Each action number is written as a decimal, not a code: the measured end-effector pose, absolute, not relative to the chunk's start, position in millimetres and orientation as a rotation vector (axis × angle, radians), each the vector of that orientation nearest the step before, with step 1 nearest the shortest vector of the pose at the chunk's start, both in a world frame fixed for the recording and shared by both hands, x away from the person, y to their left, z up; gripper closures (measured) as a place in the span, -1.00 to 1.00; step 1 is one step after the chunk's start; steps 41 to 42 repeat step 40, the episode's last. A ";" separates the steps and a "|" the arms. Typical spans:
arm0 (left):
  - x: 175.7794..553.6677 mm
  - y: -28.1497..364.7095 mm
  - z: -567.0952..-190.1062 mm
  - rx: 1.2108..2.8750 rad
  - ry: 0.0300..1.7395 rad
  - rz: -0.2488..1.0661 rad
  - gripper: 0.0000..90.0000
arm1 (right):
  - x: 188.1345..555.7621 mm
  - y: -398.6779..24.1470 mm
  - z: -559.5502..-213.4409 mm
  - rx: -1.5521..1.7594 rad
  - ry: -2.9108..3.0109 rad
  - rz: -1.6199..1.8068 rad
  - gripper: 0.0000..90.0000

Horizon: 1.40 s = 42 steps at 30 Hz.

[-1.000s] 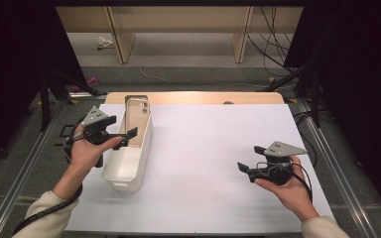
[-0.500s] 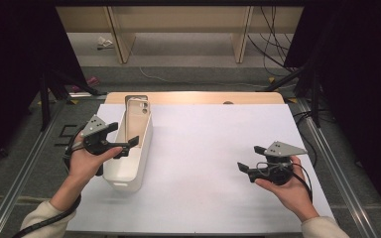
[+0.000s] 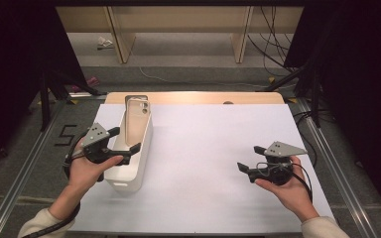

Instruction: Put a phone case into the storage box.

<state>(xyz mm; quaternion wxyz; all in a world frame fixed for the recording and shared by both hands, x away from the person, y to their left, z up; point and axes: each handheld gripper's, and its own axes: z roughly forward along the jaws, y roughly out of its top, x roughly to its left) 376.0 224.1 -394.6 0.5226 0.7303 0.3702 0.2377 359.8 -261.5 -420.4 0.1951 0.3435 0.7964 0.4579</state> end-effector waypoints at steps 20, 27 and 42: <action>354.5 226.8 -406.7 1.761 0.829 0.599 -0.90 | 353.5 -267.2 -418.5 0.981 2.213 1.303 -0.64; 350.1 227.6 -411.9 1.765 0.828 0.597 -0.90 | 352.3 -268.6 -418.1 0.984 2.214 1.304 -0.64; 348.1 222.4 -417.2 1.777 0.824 0.600 -0.90 | 353.4 -268.8 -418.8 0.981 2.213 1.306 -0.64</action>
